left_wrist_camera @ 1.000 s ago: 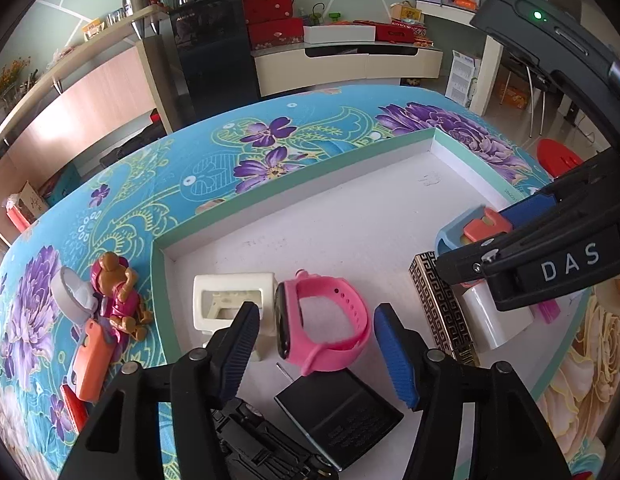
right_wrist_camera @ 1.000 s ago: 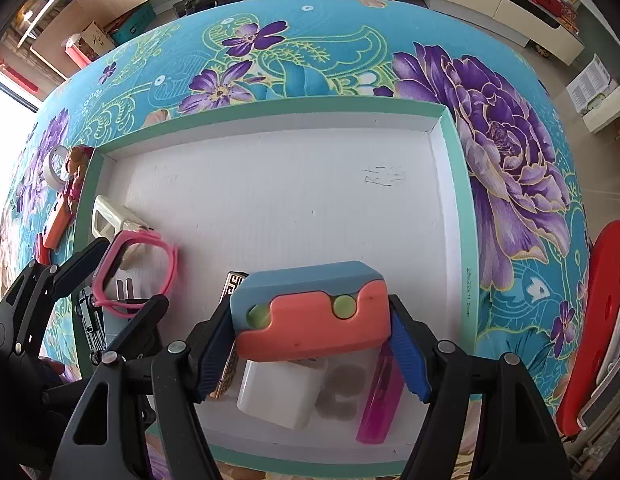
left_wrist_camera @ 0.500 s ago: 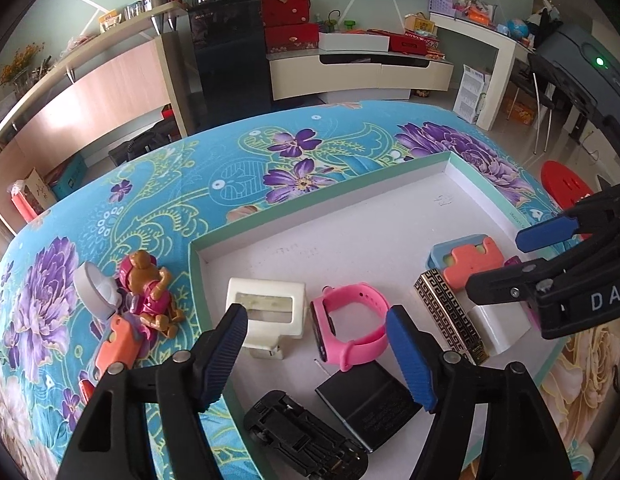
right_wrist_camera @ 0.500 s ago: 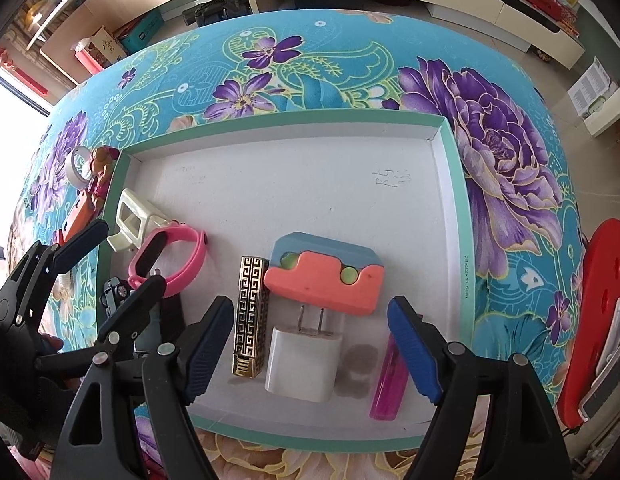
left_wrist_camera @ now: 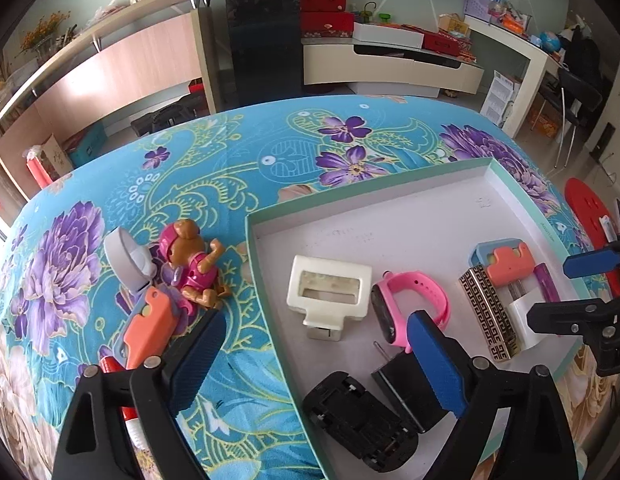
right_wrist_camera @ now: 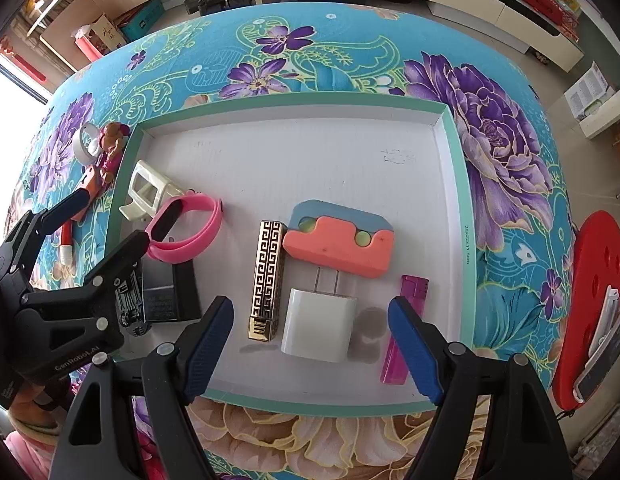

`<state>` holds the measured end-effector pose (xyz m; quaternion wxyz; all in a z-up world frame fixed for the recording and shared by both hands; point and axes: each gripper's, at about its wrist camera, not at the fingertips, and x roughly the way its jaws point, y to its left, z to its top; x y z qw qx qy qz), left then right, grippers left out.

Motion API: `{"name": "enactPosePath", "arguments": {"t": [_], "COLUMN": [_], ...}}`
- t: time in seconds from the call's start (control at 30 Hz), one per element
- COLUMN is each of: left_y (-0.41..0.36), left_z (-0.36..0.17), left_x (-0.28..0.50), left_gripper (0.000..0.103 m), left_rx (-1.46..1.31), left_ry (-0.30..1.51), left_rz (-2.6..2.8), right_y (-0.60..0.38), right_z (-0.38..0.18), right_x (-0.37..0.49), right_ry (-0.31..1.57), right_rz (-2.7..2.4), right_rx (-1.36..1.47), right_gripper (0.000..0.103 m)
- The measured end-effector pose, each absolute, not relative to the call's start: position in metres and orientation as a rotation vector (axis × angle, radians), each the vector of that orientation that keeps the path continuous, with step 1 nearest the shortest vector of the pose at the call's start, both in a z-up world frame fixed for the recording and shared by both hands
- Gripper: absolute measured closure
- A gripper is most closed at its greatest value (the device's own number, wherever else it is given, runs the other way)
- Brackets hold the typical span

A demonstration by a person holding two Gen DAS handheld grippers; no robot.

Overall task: Organize rigid objects
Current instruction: 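Withdraw both tools from the tray toward the remaining objects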

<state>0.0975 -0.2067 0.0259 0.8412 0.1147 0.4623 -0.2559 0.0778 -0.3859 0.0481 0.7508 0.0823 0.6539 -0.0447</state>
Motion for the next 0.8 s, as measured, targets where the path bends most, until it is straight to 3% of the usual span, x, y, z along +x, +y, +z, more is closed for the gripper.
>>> {"name": "enactPosePath", "arguments": {"t": [0.17,0.27,0.8], "left_y": [-0.188,-0.178,-0.112], "left_z": [0.024,0.023,0.018], "left_x": [0.104,0.106,0.127], "left_gripper": [0.007,0.001,0.000], "left_rx": [0.198,0.181,0.035], "left_ry": [1.005,1.015,1.059], "left_rz": [-0.519,-0.494,-0.383], "right_y": [-0.382,-0.376,-0.354], "right_z": [0.052,0.053,0.055], "right_x": [0.075,0.072,0.070], "right_ry": [1.428,1.429,1.437], "right_rz": [-0.095,-0.091,-0.088], "right_rx": [0.176,0.168,0.162], "right_gripper": [0.022,0.008,0.008]}}
